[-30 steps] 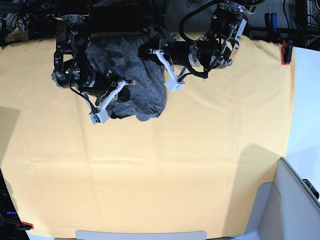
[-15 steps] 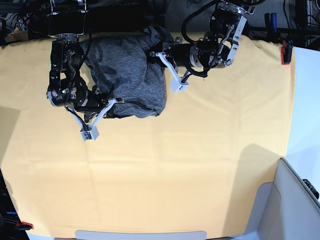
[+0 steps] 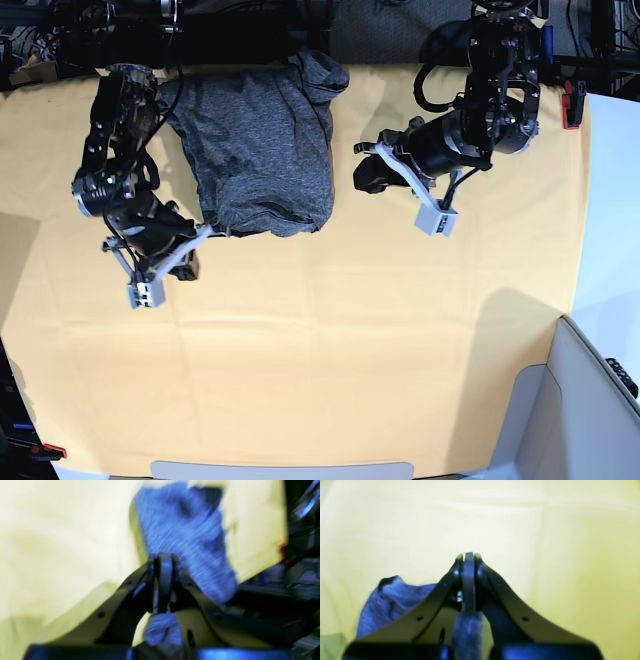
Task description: Fold the T-shirt properly
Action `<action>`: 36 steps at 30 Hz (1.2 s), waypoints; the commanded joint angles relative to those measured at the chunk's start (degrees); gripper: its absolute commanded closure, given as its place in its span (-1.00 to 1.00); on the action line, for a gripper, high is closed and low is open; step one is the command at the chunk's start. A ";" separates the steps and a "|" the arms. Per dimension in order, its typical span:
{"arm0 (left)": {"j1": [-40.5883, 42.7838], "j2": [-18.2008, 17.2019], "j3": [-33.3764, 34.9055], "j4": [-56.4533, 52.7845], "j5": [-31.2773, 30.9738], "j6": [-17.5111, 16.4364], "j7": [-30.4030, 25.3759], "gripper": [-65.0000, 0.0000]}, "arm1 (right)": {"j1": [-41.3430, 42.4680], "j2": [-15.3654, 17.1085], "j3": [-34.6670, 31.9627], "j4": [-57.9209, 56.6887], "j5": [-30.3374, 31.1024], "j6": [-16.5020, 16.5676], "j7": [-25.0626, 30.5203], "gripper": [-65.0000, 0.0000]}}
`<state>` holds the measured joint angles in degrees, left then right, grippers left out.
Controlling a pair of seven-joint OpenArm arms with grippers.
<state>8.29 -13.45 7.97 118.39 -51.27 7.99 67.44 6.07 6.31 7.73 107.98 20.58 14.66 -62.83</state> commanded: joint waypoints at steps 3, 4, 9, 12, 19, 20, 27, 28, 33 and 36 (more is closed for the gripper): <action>2.83 -0.39 -7.04 0.43 0.41 0.14 -1.73 0.99 | -4.09 2.00 4.19 6.17 0.30 0.16 3.71 1.00; 4.58 -0.39 -8.80 0.43 0.32 0.06 -2.96 0.99 | -6.20 2.71 5.59 7.58 0.30 0.16 4.32 1.00; 14.34 -0.48 -17.59 0.43 0.32 -0.03 -8.41 0.99 | -18.68 4.90 14.56 9.60 0.30 0.16 8.28 1.00; 21.20 -0.48 -21.11 0.43 0.32 -0.03 -12.36 1.00 | -25.80 5.69 18.95 9.60 0.30 0.16 9.33 1.00; 36.41 -0.39 -27.62 0.07 0.58 0.14 -18.43 1.00 | -42.07 5.87 23.88 9.51 0.30 0.16 9.16 1.00; 38.08 -0.39 -27.88 -0.01 0.58 0.14 -18.43 1.00 | -44.44 5.87 23.88 9.42 0.30 0.16 9.16 1.00; 43.88 -0.57 -24.10 -6.17 0.67 0.23 -17.46 1.00 | -54.64 5.52 18.95 7.22 0.21 0.16 9.33 1.00; 43.79 -1.36 -22.69 -8.98 0.67 0.23 -17.81 1.00 | -54.90 5.61 17.90 5.29 0.21 0.16 9.33 1.00; 38.34 -5.84 -13.02 -28.06 0.85 0.23 -24.14 0.99 | -49.54 7.01 13.86 -12.91 0.04 0.16 9.60 1.00; 31.66 -6.90 -7.13 -43.18 2.43 0.23 -32.05 0.99 | -42.94 7.45 10.52 -28.47 -1.55 0.16 13.38 1.00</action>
<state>39.70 -19.92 0.60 75.22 -48.21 9.15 35.48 -36.51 13.41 18.37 78.94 18.33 14.15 -49.67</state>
